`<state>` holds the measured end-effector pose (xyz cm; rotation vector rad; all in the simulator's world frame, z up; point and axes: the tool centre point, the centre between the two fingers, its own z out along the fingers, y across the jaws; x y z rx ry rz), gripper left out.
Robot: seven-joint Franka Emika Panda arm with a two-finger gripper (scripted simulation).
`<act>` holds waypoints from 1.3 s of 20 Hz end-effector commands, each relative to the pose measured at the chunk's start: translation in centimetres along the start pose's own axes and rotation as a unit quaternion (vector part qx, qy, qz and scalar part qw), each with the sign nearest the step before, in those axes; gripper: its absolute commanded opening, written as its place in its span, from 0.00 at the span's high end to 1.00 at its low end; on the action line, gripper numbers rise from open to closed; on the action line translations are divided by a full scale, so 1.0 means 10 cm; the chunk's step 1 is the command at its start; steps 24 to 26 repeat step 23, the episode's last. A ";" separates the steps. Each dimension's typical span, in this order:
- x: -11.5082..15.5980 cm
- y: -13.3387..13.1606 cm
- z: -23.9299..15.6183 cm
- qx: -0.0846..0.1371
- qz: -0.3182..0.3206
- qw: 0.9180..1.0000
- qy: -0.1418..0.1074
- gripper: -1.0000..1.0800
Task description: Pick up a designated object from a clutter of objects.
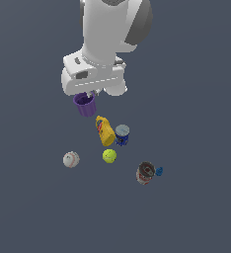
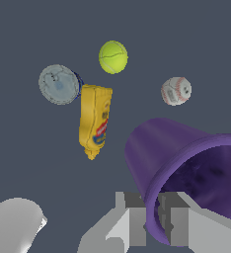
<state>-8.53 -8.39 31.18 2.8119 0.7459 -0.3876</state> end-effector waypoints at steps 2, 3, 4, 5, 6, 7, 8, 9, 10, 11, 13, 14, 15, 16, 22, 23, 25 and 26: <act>0.01 -0.08 -0.36 0.000 0.000 1.000 0.000 1.00; 0.02 -0.10 -0.46 0.000 0.000 1.000 0.000 1.00; 0.02 -0.11 -0.56 0.000 0.000 1.000 0.000 1.00; 0.03 -0.13 -0.65 0.000 0.000 1.000 0.000 1.00; 0.04 -0.15 -0.73 0.000 0.000 1.000 0.000 1.00; 0.04 -0.16 -0.81 0.000 0.000 1.000 0.000 1.00; 0.05 -0.17 -0.88 0.000 0.000 1.000 0.000 1.00; 0.05 -0.19 -0.95 0.000 0.000 1.000 0.000 1.00; 0.06 -0.20 -1.02 0.000 0.000 1.000 0.000 1.00; 0.06 -0.21 -1.08 0.000 0.000 1.000 0.000 1.00; 0.07 -0.22 -1.18 -0.001 0.001 1.000 0.000 1.00; 0.08 -0.23 -1.22 -0.001 0.001 1.000 0.000 1.00; 0.08 -0.23 -1.26 -0.001 0.001 1.000 0.000 1.00; 0.08 -0.24 -1.29 -0.001 0.001 1.000 0.000 1.00; 0.10 -0.25 -1.39 -0.001 0.001 1.000 -0.001 1.00; 0.10 -0.25 -1.39 -0.001 0.001 1.000 -0.001 1.00; 0.10 -0.25 -1.39 -0.001 0.001 1.000 -0.001 1.00; 0.10 -0.25 -1.39 -0.001 0.001 1.000 -0.001 1.00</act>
